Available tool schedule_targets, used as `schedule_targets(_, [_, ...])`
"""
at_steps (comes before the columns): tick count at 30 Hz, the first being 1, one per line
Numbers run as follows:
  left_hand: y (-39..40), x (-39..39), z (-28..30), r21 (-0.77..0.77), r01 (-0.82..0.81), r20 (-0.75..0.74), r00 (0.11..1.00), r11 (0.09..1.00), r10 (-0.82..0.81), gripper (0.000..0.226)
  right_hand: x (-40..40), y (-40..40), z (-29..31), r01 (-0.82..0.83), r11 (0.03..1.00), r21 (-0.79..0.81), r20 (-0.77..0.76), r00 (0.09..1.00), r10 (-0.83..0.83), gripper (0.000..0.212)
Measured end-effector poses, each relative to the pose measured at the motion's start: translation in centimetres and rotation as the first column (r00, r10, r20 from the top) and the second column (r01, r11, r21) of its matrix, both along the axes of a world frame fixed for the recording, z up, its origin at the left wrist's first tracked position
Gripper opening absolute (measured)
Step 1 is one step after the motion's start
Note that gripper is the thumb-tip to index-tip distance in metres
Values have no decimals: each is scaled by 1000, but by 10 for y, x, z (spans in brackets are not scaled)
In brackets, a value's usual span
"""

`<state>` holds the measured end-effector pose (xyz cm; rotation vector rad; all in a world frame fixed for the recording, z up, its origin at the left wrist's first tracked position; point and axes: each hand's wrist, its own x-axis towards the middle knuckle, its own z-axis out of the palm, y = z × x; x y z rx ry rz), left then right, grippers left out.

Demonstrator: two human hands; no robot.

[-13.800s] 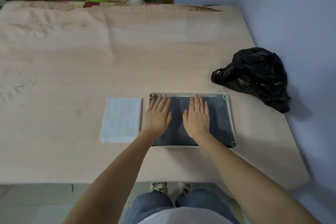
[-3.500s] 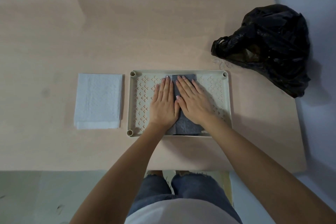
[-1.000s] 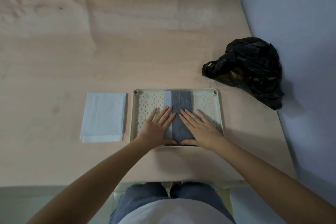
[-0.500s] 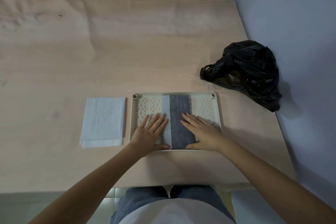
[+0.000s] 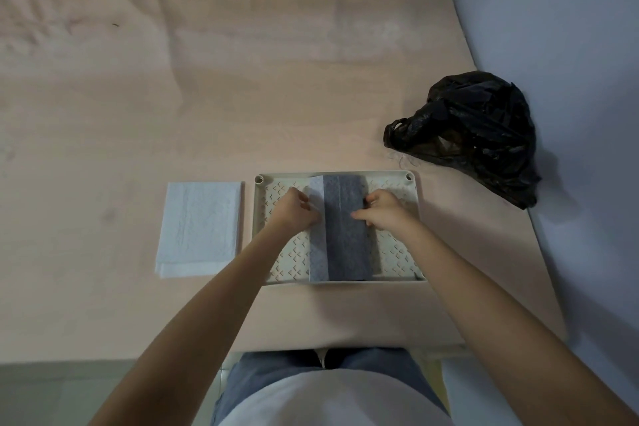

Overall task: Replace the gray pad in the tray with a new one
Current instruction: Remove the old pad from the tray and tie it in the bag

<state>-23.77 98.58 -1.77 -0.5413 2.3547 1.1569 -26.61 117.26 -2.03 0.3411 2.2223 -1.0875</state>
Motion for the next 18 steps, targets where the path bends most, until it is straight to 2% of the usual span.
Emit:
schedule_targets(3, [2,-3,-1,97,-11,74,997,995,3,21,-1,5,1,-10,999,-34,-9,1000,9,22])
schedule_targets(7, [-3,-5,-2,183,-50,86,996,982,35,20,5,16,3,-17,996,-93,-48,999,12,23])
schedule_targets(11, [-7,-1,2,231,-88,114,991,969,63,34,7,21,4,4,993,-120,-72,997,-13,22])
schedule_targets(13, [-8,1,4,300,-132,154,984,945,89,31,6,20,5,38,988,-148,-42,998,-44,21])
schedule_targets(16, [-9,5,4,455,-242,219,963,857,156,25,6,21,10,84,980,-178,39,996,-78,21])
schedule_targets(18, [-10,5,4,486,-276,241,954,829,177,20,7,22,14,120,963,-243,104,990,-97,20])
